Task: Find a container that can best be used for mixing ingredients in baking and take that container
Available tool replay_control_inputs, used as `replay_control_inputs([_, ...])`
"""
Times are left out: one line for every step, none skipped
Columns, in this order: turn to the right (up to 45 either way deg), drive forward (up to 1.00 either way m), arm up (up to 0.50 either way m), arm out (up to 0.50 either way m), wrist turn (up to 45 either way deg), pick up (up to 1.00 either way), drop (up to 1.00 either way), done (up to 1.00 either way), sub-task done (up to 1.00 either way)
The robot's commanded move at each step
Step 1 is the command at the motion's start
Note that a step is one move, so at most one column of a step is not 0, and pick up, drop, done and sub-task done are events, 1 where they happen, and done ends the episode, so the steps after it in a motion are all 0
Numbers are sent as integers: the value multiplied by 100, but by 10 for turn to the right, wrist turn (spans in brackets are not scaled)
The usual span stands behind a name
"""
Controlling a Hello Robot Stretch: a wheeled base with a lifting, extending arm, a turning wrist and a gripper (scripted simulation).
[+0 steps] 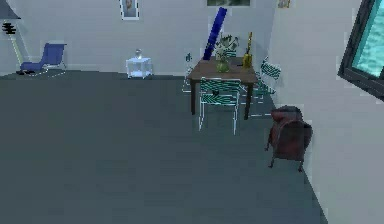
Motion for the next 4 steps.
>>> replay_control_inputs([0, 0, 0, 0, 450, 0, 0, 0, 0])
replay_control_inputs([0, 0, 0, 0, 450, 0, 0, 0, 0])
replay_control_inputs([0, 0, 0, 0, 450, 0, 0, 0, 0])
replay_control_inputs([0, 0, 0, 0, 270, 0, 0, 0, 0])
